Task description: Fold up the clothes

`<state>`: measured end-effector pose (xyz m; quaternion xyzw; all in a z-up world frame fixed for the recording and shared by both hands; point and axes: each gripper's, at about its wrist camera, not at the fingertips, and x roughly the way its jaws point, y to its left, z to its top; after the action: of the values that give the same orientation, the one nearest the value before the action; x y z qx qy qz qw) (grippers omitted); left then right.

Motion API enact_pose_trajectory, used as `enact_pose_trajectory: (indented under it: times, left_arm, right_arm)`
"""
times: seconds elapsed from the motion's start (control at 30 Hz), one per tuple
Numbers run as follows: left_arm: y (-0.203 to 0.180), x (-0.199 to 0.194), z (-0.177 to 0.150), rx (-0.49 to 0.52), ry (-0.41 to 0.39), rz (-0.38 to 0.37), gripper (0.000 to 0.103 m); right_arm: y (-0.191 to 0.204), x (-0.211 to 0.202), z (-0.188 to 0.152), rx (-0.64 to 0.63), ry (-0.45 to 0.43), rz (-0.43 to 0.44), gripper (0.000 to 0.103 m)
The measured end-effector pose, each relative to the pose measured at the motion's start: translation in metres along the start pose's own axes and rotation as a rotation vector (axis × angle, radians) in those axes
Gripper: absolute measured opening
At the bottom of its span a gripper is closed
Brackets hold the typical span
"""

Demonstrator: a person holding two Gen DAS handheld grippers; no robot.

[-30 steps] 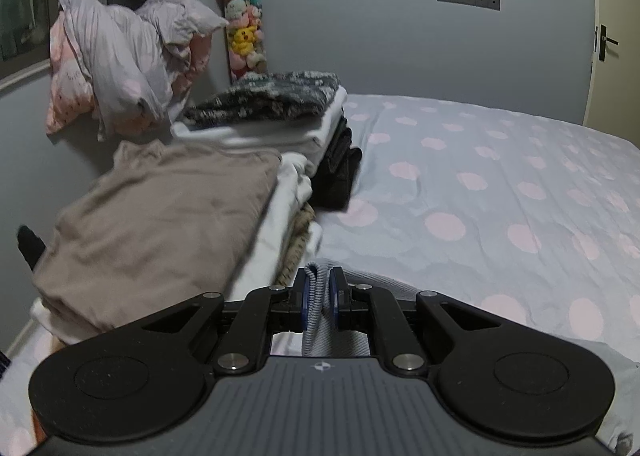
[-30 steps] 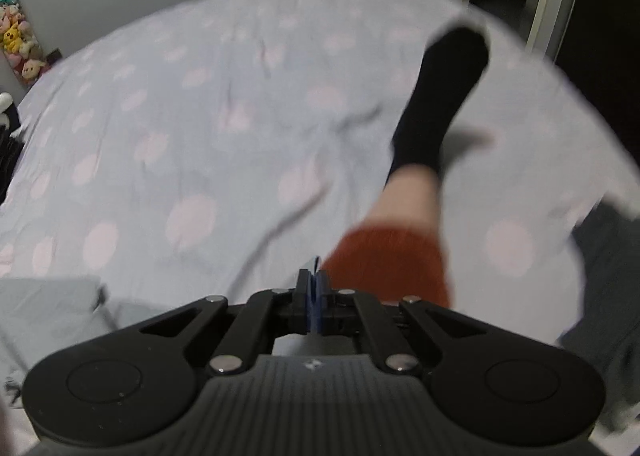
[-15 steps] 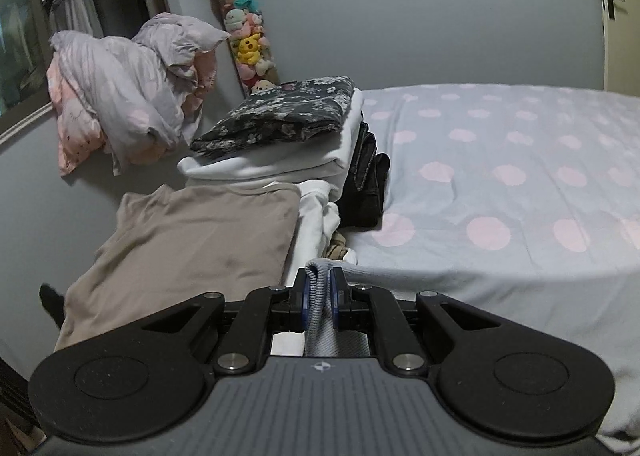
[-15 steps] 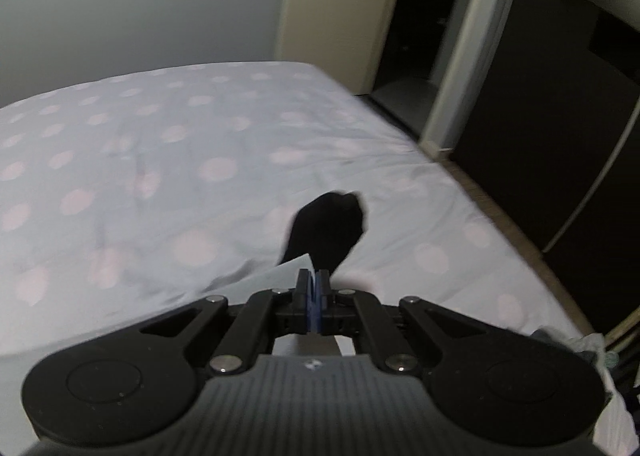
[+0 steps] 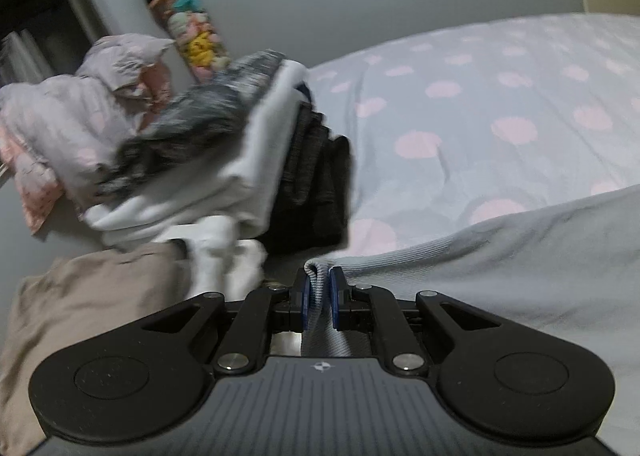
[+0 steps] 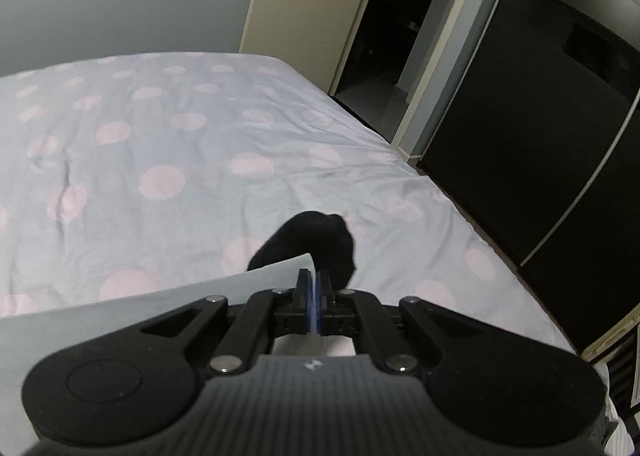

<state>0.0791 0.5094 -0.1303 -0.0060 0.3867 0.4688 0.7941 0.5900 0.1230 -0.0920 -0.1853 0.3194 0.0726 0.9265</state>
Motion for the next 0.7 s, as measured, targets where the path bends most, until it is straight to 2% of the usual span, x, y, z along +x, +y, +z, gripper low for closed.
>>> enact_pose_trajectory:
  times: [0.07,0.17,0.23,0.27,0.3,0.33,0.5,0.7]
  left_arm:
    - [-0.005,0.009,-0.002,0.004,0.008,-0.013,0.014]
    - [-0.013,0.022,-0.005,0.009,0.02,-0.031,0.029]
    - [-0.018,0.031,-0.008,0.013,0.028,-0.044,0.034]
    - [-0.019,0.034,-0.009,0.015,0.03,-0.049,0.04]
    - [-0.016,0.027,-0.011,0.015,0.023,-0.052,0.05]
    - [-0.012,0.02,-0.013,0.014,0.016,-0.056,0.053]
    - [0.007,-0.024,-0.027,-0.027,0.007,-0.125,0.056]
    - [0.018,-0.074,-0.069,-0.036,0.088,-0.269,0.058]
  right_arm:
    - [0.008,0.008,0.001,-0.016,-0.001,-0.008,0.002]
    - [0.015,0.014,0.001,-0.023,0.004,-0.006,0.003]
    - [0.018,0.016,0.001,-0.031,0.002,-0.035,0.004]
    - [0.02,0.015,0.001,-0.035,-0.001,-0.05,0.006]
    - [0.018,0.014,0.001,-0.033,0.0,-0.056,0.014]
    - [0.015,0.012,0.001,-0.024,-0.001,-0.057,0.019]
    - [-0.003,-0.01,-0.01,0.009,0.002,-0.037,0.019]
    - [-0.037,-0.052,-0.052,0.06,0.033,0.03,0.023]
